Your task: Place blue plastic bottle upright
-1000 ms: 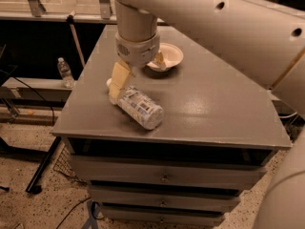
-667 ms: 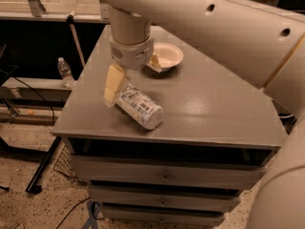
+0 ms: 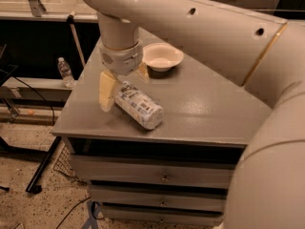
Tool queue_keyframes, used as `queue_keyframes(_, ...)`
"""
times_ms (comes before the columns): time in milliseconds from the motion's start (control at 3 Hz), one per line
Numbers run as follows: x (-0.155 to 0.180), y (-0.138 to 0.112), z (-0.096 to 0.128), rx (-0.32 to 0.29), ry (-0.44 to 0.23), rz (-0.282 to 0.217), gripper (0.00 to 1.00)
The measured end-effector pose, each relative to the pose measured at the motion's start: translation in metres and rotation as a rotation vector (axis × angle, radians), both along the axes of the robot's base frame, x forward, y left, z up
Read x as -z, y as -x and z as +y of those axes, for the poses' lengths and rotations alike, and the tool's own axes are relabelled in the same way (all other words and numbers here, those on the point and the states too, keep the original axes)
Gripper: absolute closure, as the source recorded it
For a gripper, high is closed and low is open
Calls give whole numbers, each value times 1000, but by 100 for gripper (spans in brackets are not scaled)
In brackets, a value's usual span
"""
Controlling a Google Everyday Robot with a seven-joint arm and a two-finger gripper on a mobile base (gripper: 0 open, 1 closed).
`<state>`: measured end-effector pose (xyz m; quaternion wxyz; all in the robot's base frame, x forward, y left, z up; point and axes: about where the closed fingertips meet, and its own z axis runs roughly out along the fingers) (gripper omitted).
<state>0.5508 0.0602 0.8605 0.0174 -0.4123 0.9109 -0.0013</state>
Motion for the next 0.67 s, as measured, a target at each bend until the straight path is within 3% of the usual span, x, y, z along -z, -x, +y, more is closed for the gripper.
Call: queue_keyframes(667,21,-4,17,-38,-10,54,63)
